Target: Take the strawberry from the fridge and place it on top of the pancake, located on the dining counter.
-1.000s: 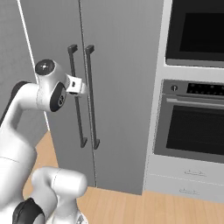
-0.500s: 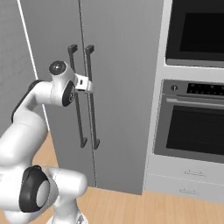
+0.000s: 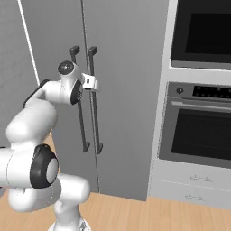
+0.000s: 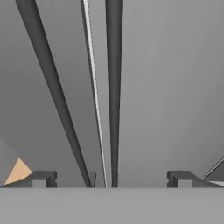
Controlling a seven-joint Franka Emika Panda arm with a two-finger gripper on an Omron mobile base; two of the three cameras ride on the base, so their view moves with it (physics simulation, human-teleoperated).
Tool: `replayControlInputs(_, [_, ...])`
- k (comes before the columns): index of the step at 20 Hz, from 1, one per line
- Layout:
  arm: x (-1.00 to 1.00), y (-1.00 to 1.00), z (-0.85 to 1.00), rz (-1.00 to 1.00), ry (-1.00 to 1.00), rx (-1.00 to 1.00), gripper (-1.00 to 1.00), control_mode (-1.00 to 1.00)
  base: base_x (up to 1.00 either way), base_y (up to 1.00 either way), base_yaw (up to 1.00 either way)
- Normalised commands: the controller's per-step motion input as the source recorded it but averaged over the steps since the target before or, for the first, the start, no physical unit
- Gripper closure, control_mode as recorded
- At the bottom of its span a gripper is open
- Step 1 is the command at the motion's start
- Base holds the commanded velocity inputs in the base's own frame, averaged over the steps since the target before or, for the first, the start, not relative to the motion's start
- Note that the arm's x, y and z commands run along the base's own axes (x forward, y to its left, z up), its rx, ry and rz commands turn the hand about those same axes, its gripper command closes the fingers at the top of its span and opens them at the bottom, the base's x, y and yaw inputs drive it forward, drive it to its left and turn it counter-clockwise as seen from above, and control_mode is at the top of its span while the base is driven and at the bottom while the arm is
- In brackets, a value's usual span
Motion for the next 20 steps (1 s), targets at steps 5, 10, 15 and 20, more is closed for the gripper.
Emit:
replayControlInputs(5, [0.66,0.01,-0.16,0.00,0.00,0.00,-1.00,-1.00,0.00,0.00,0.00])
replayControlInputs(10, [0.52,0.02,-0.22,0.00,0.00,0.00,-1.00,-1.00,0.00,0.00,0.00])
replayControlInputs(15, [0.52,0.01,-0.27,0.00,0.00,0.00,-1.00,-1.00,0.00,0.00,0.00])
replayControlInputs(20, [0.54,0.00,-0.20,0.00,0.00,0.00,-1.00,-1.00,0.00,0.00,0.00])
